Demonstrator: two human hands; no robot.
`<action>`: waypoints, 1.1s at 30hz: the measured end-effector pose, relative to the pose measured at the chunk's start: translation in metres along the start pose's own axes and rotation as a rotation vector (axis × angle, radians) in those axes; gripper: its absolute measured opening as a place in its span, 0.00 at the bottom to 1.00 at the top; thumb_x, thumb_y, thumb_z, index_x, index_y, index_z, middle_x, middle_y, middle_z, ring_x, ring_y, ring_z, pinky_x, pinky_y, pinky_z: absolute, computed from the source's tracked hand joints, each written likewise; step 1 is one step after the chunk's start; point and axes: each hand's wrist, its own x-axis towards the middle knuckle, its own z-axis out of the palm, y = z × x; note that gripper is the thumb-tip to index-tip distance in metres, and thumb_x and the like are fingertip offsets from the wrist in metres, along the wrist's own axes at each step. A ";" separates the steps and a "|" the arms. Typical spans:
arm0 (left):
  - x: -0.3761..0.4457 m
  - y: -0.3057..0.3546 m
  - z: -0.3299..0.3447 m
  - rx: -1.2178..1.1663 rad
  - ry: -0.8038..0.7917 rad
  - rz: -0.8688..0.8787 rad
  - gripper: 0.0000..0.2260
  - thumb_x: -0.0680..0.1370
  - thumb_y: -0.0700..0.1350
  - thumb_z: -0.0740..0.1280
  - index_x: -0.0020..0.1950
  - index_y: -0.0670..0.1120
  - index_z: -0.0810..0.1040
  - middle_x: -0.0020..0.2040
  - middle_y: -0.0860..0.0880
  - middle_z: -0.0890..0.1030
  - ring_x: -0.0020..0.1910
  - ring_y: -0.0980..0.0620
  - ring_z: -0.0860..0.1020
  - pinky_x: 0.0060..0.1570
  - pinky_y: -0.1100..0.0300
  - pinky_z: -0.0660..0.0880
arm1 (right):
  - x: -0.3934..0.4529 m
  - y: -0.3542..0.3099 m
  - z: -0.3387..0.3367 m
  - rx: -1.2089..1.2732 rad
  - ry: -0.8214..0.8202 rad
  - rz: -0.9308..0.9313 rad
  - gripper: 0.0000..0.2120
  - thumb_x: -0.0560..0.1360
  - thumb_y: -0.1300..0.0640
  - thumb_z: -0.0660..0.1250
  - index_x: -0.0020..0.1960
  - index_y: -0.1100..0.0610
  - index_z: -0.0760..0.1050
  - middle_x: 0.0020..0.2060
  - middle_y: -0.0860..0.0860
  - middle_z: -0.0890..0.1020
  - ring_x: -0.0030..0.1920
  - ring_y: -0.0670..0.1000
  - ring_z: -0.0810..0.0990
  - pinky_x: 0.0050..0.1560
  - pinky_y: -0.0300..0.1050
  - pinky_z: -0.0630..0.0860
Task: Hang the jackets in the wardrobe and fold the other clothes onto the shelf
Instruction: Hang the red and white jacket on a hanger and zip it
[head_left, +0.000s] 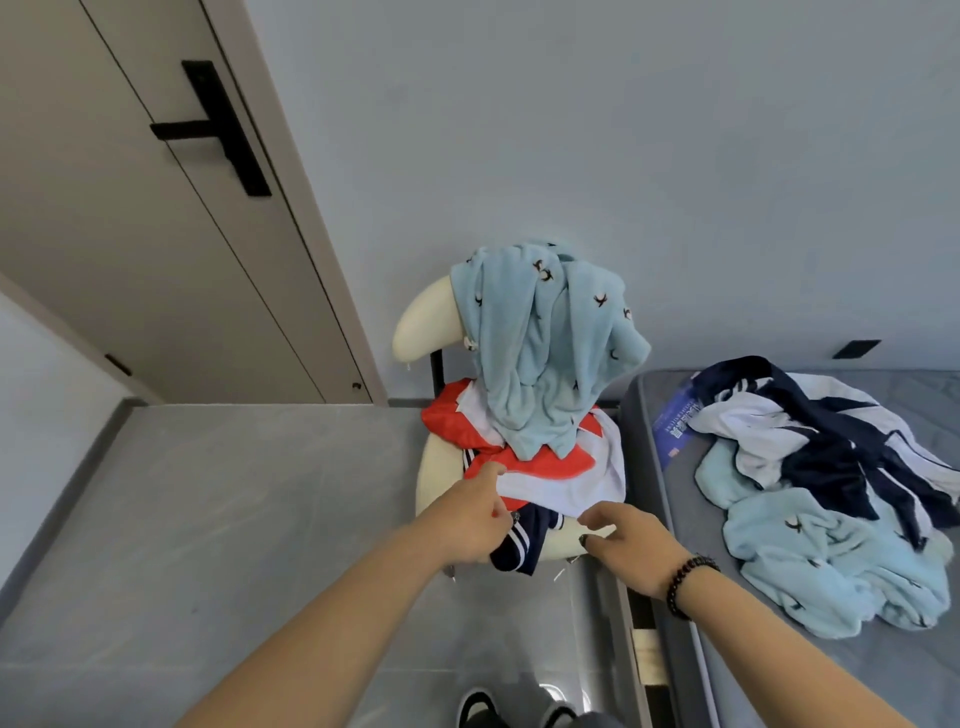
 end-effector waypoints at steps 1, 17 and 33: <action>0.011 -0.001 -0.001 -0.006 -0.001 -0.006 0.29 0.78 0.46 0.62 0.77 0.51 0.55 0.50 0.53 0.80 0.49 0.54 0.78 0.46 0.64 0.73 | 0.010 0.003 -0.003 0.002 -0.018 0.012 0.13 0.77 0.53 0.64 0.62 0.51 0.74 0.57 0.46 0.75 0.53 0.46 0.76 0.52 0.35 0.69; 0.221 -0.085 0.054 -0.319 0.077 -0.390 0.33 0.78 0.45 0.64 0.78 0.50 0.49 0.59 0.50 0.74 0.55 0.54 0.74 0.54 0.62 0.69 | 0.252 0.048 0.016 -0.187 -0.454 -0.070 0.16 0.78 0.56 0.59 0.65 0.52 0.72 0.61 0.51 0.74 0.59 0.50 0.74 0.60 0.39 0.70; 0.316 -0.115 0.132 -1.442 0.540 -1.109 0.04 0.76 0.41 0.70 0.49 0.44 0.77 0.48 0.47 0.80 0.46 0.51 0.78 0.36 0.60 0.75 | 0.357 0.115 0.038 -0.137 -0.560 -0.015 0.24 0.77 0.54 0.63 0.71 0.52 0.62 0.63 0.51 0.74 0.62 0.50 0.74 0.55 0.39 0.68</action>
